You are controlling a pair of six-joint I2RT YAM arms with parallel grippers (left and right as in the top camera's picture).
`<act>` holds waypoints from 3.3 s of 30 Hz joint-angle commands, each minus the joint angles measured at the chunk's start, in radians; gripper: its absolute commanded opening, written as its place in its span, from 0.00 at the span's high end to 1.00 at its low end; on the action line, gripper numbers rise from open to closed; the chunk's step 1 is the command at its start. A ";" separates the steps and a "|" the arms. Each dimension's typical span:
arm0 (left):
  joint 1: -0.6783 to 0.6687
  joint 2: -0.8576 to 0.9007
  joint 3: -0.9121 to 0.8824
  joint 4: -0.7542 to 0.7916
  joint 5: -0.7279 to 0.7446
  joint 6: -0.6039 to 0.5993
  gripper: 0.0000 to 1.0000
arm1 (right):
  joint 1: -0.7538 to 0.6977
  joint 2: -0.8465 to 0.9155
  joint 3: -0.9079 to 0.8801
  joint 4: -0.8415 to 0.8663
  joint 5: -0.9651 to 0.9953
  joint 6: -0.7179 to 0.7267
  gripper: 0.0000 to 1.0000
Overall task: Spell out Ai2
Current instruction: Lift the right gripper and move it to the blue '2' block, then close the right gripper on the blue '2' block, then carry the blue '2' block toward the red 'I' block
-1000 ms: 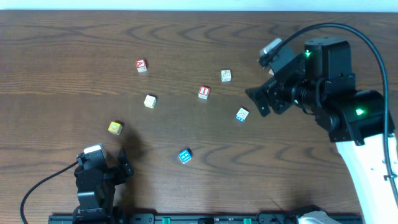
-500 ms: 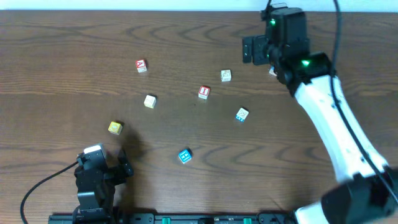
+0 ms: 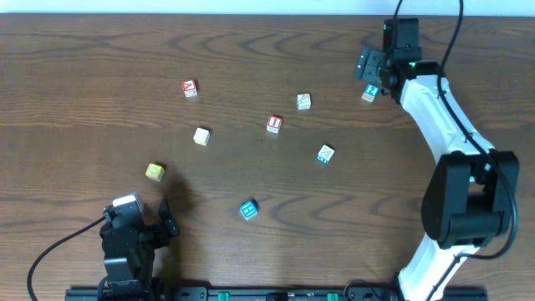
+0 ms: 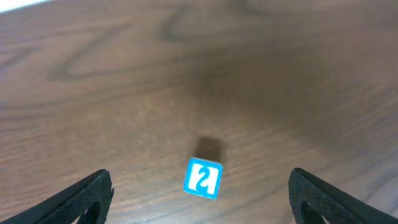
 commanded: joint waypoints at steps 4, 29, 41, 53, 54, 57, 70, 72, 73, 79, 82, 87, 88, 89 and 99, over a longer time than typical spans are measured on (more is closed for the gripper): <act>-0.003 -0.004 -0.007 -0.003 -0.019 -0.004 0.05 | -0.008 0.046 0.004 -0.039 -0.058 0.066 0.11; -0.003 -0.004 -0.007 -0.003 -0.019 -0.004 0.05 | -0.004 0.172 0.003 -0.029 -0.088 0.122 0.24; -0.003 -0.004 -0.007 -0.003 -0.019 -0.004 0.05 | -0.005 0.200 0.003 0.002 -0.087 0.144 0.25; -0.003 -0.004 -0.007 -0.003 -0.019 -0.004 0.05 | -0.010 0.200 0.003 0.003 -0.084 0.144 0.60; -0.003 -0.004 -0.007 -0.003 -0.019 -0.004 0.05 | -0.010 0.200 0.003 0.004 -0.084 0.144 0.62; -0.003 -0.004 -0.007 -0.003 -0.019 -0.004 0.05 | -0.010 0.200 0.004 0.003 -0.084 0.144 0.63; -0.003 -0.004 -0.007 -0.003 -0.019 -0.004 0.05 | -0.009 0.192 0.004 -0.004 -0.115 0.128 0.81; -0.003 -0.004 -0.007 -0.003 -0.019 -0.004 0.05 | -0.008 0.177 0.004 -0.006 -0.139 0.128 0.82; -0.003 -0.004 -0.007 -0.003 -0.019 -0.004 0.05 | -0.007 0.164 0.004 -0.008 -0.141 0.128 0.83; -0.003 -0.004 -0.007 -0.003 -0.019 -0.004 0.05 | 0.019 0.056 0.004 -0.043 -0.146 0.058 0.86; -0.003 -0.004 -0.007 -0.003 -0.019 -0.004 0.05 | 0.046 -0.013 0.004 -0.084 -0.167 0.022 0.87; -0.003 -0.004 -0.007 -0.003 -0.019 -0.004 0.05 | 0.134 -0.120 0.004 -0.165 -0.214 -0.021 0.86; -0.003 -0.004 -0.007 -0.003 -0.019 -0.004 0.05 | 0.164 -0.138 0.004 -0.183 -0.220 -0.021 0.87; -0.003 -0.004 -0.007 -0.003 -0.019 -0.004 0.05 | 0.187 -0.149 0.004 -0.193 -0.225 -0.021 0.86; -0.003 -0.004 -0.007 -0.003 -0.019 -0.004 0.05 | 0.426 -0.126 0.003 -0.204 -0.107 -0.009 0.83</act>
